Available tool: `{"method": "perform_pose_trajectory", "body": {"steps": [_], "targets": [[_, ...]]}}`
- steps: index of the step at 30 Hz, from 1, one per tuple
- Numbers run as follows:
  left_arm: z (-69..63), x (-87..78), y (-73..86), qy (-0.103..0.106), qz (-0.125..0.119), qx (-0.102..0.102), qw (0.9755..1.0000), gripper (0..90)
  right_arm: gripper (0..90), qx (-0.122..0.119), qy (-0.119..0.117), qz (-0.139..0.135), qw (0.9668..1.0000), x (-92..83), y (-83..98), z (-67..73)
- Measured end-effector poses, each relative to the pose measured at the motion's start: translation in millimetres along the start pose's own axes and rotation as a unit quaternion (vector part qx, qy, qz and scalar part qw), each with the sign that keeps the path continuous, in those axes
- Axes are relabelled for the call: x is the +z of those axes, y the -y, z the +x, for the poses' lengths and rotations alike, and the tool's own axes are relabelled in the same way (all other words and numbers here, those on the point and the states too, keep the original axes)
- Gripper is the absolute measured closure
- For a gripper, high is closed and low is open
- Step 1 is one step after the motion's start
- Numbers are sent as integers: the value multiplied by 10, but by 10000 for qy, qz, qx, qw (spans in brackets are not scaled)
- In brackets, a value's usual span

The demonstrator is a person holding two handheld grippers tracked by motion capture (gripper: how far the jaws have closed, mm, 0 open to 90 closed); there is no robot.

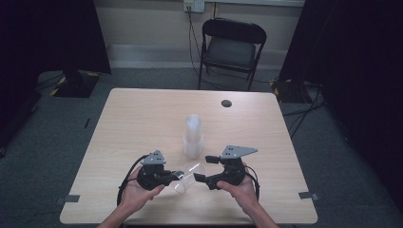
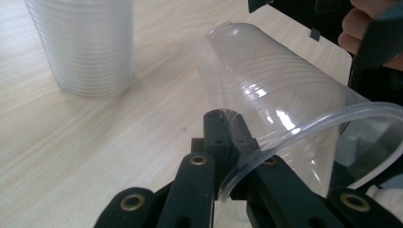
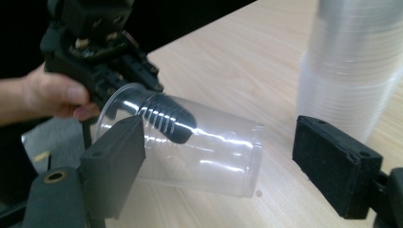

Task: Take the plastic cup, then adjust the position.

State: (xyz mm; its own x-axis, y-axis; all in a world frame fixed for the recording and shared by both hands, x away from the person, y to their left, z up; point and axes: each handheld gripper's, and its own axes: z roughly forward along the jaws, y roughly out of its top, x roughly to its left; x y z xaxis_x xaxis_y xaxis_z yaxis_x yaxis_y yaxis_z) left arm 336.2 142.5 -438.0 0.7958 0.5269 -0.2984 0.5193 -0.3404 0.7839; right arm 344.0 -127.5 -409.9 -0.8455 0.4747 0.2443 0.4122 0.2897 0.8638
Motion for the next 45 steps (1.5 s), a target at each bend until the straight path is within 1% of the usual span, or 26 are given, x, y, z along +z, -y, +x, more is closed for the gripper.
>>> {"method": "perform_pose_trajectory", "body": {"steps": [2,3,5,7,8,9,10,12,16,19,20,24,26,28,29,30,31,32,34,35,36,41,42,43,44,45], "targets": [[10,5,-1,-2,65,-13,10000,900,191,-133,-11,71,9999,14,2,26],[19,3,-1,33,103,-114,9999,899,204,-231,-10,114,9997,13,3,41],[23,0,-5,55,119,-159,9998,900,207,-320,12,91,9994,3,3,58],[26,6,-18,96,250,-190,9995,900,211,-348,-4,81,9994,2,-8,64],[35,8,-26,141,305,-219,9992,900,210,-467,-6,40,9989,-1,-52,98],[42,10,-32,152,368,-226,9990,900,210,-467,-6,40,9989,-1,-52,98],[46,5,-40,192,380,-298,9986,900,208,-613,23,60,9981,-1,-81,127],[44,3,-47,255,458,-320,9981,900,206,-700,44,65,9975,3,-89,141],[37,-7,-59,333,612,-342,9970,900,194,-1023,33,309,9943,47,-24,180],[49,3,-56,382,736,-397,9958,900,180,-1058,9,358,9937,64,12,193],[53,-7,-65,337,788,-401,9955,900,166,-1178,44,501,9918,87,40,220],[69,-22,-76,378,810,-475,9949,900,168,-1331,48,603,9893,106,66,255],[84,-35,-84,464,827,-595,9937,900,168,-1488,83,710,9863,128,90,277],[86,-28,-89,436,867,-615,9934,900,146,-1643,139,827,9828,173,126,303],[86,-28,-89,436,867,-615,9934,900,146,-1643,139,827,9828,173,126,303],[91,-14,-86,447,918,-622,9928,900,149,-1772,173,890,9800,194,134,316],[91,-14,-86,447,918,-622,9928,900,149,-1772,173,890,9800,194,134,316],[94,-4,-94,489,963,-643,9921,900,151,-1887,197,917,9775,212,137,332],[93,7,-110,455,1027,-658,9915,900,142,-1975,214,979,9752,230,142,344],[93,7,-110,455,1027,-658,9915,900,142,-1975,214,979,9752,230,142,344],[94,17,-131,408,1117,-682,9906,900,141,-2049,240,1034,9730,249,145,351],[86,25,-179,421,1168,-693,9898,900,141,-2179,308,1020,9701,248,137,363],[80,35,-202,441,1235,-749,9885,900,141,-2257,297,1026,9683,246,132,364],[80,35,-202,441,1235,-749,9885,900,141,-2257,297,1026,9683,246,132,364],[83,42,-221,467,1334,-749,9871,900,141,-2269,291,1038,9679,250,133,367],[80,47,-234,430,1351,-737,9871,900,141,-2321,270,1087,9662,264,133,367]]}}
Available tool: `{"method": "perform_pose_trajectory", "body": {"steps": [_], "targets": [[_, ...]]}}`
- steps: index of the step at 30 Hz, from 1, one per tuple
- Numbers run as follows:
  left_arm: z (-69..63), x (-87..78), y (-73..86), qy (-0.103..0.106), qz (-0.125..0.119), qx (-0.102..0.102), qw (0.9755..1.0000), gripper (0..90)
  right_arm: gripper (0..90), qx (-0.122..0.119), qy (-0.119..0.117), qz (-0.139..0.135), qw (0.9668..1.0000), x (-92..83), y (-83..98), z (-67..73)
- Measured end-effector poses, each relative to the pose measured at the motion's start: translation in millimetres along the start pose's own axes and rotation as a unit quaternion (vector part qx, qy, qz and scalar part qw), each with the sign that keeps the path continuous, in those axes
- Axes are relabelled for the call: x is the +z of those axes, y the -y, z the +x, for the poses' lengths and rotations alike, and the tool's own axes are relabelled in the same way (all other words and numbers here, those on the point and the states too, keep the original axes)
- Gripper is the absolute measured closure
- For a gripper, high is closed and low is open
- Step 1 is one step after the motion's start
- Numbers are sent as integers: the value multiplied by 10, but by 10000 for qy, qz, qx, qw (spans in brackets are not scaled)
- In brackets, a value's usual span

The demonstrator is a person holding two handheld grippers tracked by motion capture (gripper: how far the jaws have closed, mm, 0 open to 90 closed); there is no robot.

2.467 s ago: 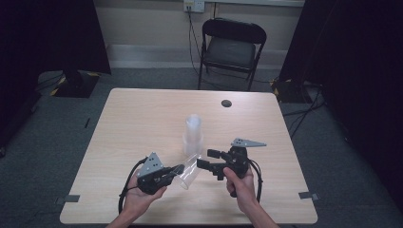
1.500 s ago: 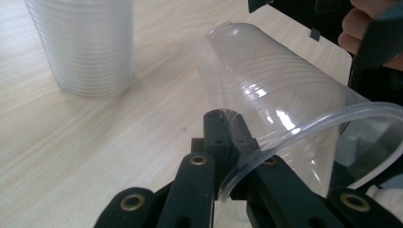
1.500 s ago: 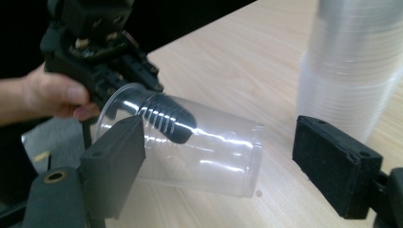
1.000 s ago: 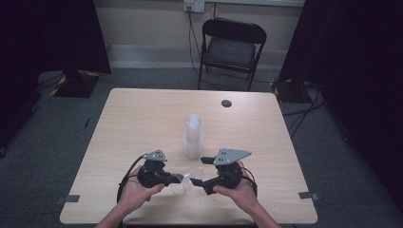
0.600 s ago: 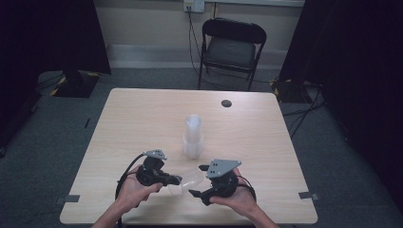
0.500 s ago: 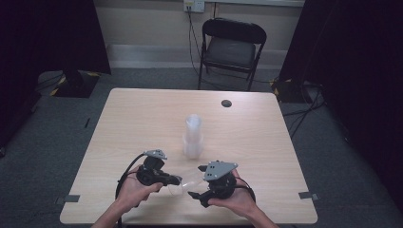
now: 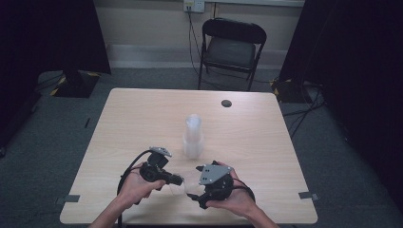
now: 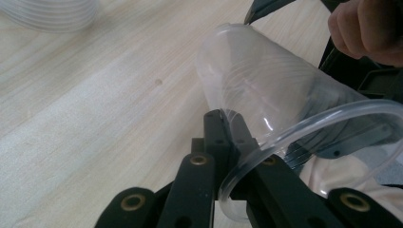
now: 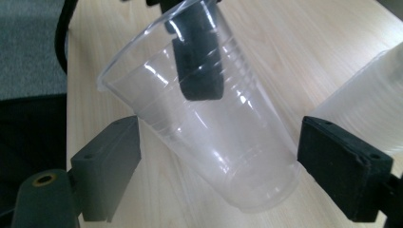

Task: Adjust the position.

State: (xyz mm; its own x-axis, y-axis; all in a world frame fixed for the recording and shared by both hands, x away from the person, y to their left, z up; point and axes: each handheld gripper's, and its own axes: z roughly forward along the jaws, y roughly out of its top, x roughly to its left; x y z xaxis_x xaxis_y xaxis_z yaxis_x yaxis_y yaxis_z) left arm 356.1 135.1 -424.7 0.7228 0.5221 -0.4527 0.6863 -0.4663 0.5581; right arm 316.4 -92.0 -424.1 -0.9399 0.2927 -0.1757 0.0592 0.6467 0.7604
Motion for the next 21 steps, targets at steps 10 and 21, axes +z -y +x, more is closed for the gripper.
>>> {"method": "perform_pose_trajectory", "body": {"steps": [10,21], "targets": [[-41,47,-109,150,183,16,9997,900,140,-341,60,174,9992,82,-36,8],[-144,178,-339,64,491,12,9988,900,157,-568,227,193,9979,135,-24,-21]]}}
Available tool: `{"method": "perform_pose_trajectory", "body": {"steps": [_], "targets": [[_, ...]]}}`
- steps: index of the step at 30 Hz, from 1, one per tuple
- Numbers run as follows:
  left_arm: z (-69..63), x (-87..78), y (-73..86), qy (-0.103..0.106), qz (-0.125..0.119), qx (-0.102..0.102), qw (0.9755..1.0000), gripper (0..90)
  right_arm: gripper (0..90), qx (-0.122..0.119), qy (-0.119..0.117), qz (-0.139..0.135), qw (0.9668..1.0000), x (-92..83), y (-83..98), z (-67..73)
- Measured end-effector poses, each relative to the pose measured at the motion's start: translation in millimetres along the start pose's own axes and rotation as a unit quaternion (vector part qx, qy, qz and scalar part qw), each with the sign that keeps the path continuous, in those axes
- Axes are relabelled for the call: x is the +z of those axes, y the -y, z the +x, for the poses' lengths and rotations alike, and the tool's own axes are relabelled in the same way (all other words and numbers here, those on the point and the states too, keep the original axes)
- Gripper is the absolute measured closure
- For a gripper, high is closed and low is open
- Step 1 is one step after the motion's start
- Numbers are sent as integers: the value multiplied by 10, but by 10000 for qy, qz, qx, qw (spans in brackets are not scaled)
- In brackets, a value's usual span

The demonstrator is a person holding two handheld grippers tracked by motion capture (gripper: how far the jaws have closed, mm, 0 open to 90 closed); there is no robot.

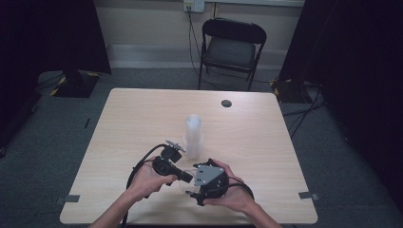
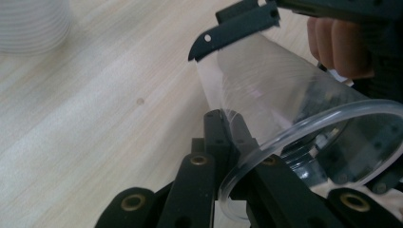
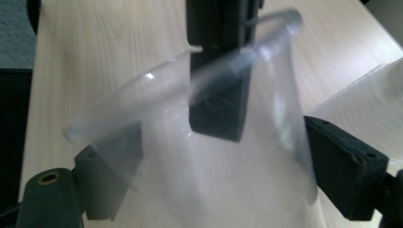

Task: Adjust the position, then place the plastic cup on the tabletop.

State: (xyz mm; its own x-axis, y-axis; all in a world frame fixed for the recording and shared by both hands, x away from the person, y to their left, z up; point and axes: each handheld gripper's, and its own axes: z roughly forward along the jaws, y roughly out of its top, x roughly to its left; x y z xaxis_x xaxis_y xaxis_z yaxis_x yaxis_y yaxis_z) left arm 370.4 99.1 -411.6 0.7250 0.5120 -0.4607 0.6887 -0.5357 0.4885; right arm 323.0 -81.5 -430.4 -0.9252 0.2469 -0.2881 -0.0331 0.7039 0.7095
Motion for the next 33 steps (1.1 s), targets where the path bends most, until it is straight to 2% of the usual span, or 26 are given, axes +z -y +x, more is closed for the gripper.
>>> {"method": "perform_pose_trajectory", "body": {"steps": [3,5,6,9,10,13,19,22,24,29,30,33], "targets": [[8,50,-34,38,174,-26,9998,900,168,-163,53,-73,9998,-15,-7,37],[5,62,-36,0,104,-49,9999,900,187,-247,59,-85,9996,-18,-11,56],[1,70,-35,-12,154,-60,9999,900,188,-278,114,-84,9995,-19,-8,71],[11,73,-30,14,171,-115,9998,900,200,-283,111,-108,9995,-27,-1,79],[35,74,-25,49,147,-211,9997,900,217,-265,113,-131,9995,-27,2,83],[46,71,-18,43,143,-212,9997,900,227,-279,132,-130,9994,-21,-2,92],[64,67,34,82,-69,-366,9993,886,270,-349,160,-139,9992,-19,-3,112],[80,56,58,106,-181,-326,9992,882,290,-348,187,-182,9991,-22,-2,108],[75,56,77,41,-306,-279,9991,867,293,-331,175,-182,9991,-22,-5,103],[77,45,92,-10,-470,-258,9986,838,296,-157,189,-200,9995,-31,-1,75],[80,37,94,56,-518,-208,9984,830,297,-77,168,-240,9995,-38,3,58],[80,39,97,52,-590,-180,9981,814,299,-33,190,-266,9995,-47,8,48]]}}
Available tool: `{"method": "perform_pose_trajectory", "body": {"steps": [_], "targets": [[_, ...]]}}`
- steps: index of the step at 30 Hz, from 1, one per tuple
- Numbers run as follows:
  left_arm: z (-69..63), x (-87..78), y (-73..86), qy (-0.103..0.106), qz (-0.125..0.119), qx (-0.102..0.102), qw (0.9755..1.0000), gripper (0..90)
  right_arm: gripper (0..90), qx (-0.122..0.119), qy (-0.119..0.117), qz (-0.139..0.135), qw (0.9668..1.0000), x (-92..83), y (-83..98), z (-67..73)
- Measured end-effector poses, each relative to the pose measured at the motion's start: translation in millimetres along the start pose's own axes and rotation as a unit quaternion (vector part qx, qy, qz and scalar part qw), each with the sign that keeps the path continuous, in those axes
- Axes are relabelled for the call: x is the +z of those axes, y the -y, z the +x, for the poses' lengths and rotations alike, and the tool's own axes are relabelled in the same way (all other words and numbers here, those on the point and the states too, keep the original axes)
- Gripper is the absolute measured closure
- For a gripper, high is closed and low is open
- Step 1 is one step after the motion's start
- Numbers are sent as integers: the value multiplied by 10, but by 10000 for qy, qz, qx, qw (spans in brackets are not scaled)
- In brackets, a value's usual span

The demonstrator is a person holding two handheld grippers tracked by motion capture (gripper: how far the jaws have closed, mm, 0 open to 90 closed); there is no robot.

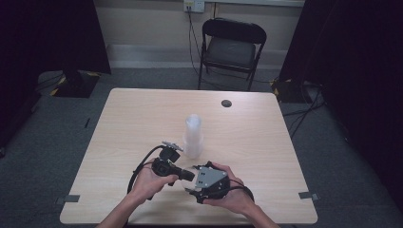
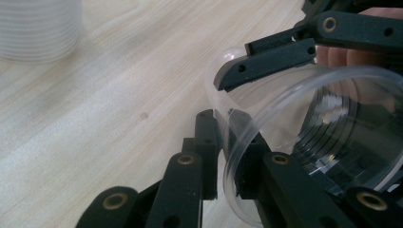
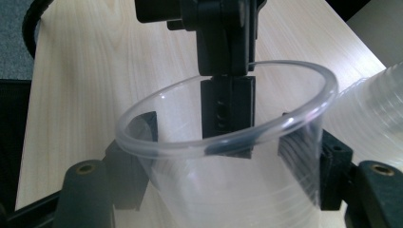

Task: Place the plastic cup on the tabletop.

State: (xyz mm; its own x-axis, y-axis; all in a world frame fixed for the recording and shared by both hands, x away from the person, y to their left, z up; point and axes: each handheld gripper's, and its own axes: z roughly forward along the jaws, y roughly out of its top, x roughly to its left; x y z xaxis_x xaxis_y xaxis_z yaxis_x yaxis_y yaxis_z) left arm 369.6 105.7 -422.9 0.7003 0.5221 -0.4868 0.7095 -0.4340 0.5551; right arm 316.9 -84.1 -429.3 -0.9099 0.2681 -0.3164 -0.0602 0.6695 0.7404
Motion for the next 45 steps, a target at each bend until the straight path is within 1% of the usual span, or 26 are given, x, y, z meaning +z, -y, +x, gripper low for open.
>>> {"method": "perform_pose_trajectory", "body": {"steps": [2,3,9,10,11,12,13,15,16,17,20,23,24,25,26,30,31,34,35,36,37,38,39,41,44,45], "targets": [[-3,7,4,-34,-53,22,10000,809,299,39,9,3,10000,-4,8,-12],[-24,6,8,-166,-44,77,9998,802,297,167,4,1,9999,-3,20,-16],[-28,-2,9,-113,-158,172,9997,767,300,256,54,-24,9997,-24,38,-27],[-29,-12,6,-175,-212,249,9993,759,300,286,56,-45,9996,-28,41,-38],[-31,-24,8,-163,-289,254,9991,742,301,353,89,-75,9993,-37,50,-54],[-31,-24,8,-163,-289,254,9991,741,301,353,89,-75,9993,-37,50,-54],[-41,-34,12,-206,-334,294,9988,727,302,418,90,-95,9990,-49,62,-63],[-43,-31,14,-219,-385,303,9986,714,303,427,101,-92,9990,-53,66,-65],[-38,-30,16,-257,-420,317,9983,695,303,439,108,-88,9989,-58,69,-68],[-33,-26,18,-286,-450,325,9980,638,300,480,126,-58,9987,-58,75,-78],[-26,-28,29,-335,-520,308,9976,605,301,588,117,-50,9982,-51,93,-103],[-25,-50,34,-395,-626,343,9967,575,301,621,129,-53,9980,-51,103,-117],[-24,-55,34,-425,-645,402,9962,549,302,669,150,-47,9976,-55,108,-131],[-37,-64,39,-533,-734,524,9945,530,302,680,159,-38,9976,-57,110,-136],[-48,-67,41,-586,-767,549,9938,521,303,701,165,-40,9974,-57,113,-143],[-63,-79,44,-619,-827,663,9924,484,303,753,267,31,9968,-51,122,-159],[-72,-82,48,-691,-884,749,9908,484,303,782,270,25,9966,-53,126,-168],[-80,-93,50,-786,-1004,912,9876,405,304,833,314,12,9960,-66,135,-187],[-80,-101,52,-842,-1065,980,9859,394,304,854,302,6,9959,-72,140,-195],[-82,-104,52,-910,-1143,1016,9840,342,304,897,321,16,9954,-76,150,-210],[-79,-117,50,-991,-1227,1074,9816,327,305,901,329,18,9954,-76,154,-215],[-79,-117,50,-991,-1227,1074,9816,316,305,935,332,25,9951,-76,159,-219],[-78,-118,52,-999,-1326,1067,9803,316,305,935,332,25,9951,-76,159,-219],[-71,-138,53,-1022,-1380,1167,9782,284,306,983,407,62,9943,-80,173,-234],[-71,-144,57,-1067,-1372,1220,9772,264,308,1020,483,40,9936,-86,180,-242],[-66,-145,61,-1103,-1421,1281,9753,253,308,1074,510,54,9929,-85,184,-260]]}}
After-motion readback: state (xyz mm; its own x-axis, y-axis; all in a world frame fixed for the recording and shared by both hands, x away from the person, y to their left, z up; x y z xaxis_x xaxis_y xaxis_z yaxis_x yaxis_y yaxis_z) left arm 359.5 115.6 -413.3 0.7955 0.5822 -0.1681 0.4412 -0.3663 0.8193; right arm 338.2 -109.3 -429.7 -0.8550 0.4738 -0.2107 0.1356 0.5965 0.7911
